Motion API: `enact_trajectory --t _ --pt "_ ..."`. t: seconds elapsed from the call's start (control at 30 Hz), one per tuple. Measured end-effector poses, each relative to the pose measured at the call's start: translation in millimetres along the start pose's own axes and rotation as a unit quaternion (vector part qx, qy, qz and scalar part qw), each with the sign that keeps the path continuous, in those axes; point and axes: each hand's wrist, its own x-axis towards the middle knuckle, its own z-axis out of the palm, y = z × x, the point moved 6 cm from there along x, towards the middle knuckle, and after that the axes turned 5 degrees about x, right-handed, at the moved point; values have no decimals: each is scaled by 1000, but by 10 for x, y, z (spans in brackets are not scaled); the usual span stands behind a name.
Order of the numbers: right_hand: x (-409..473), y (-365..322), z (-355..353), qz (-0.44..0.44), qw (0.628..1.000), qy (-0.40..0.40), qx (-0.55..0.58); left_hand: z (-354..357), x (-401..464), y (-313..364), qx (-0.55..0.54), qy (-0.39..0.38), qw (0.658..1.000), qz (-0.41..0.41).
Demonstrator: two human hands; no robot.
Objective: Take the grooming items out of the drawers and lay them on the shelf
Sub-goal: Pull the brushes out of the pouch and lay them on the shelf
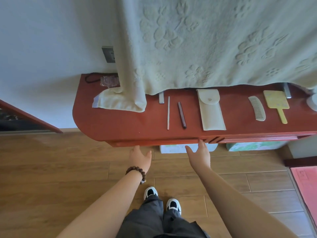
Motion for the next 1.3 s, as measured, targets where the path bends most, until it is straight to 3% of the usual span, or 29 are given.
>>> enact_trajectory --t 0.1,0.23,0.43,0.57,0.77,1.17,1.3 --pt "-121 -109 -101 -30 999 10 13 79 -170 331 -5 -24 995 100" --pt "-145 -268 -232 -71 997 26 7 -9 -262 881 -17 12 977 212" --pt "74 -603 -446 -112 992 50 14 -139 -93 1454 21 78 956 284" --pt "323 -769 -533 -133 991 28 21 -140 78 1676 53 116 958 255" --pt "670 -912 -630 -189 981 -45 -11 -90 441 1825 139 134 974 121" --pt "1030 -913 -760 -250 949 -189 -45 27 551 1941 157 156 975 -3" --pt "1029 -977 -812 -256 944 -204 -34 -24 451 1932 53 147 988 0"
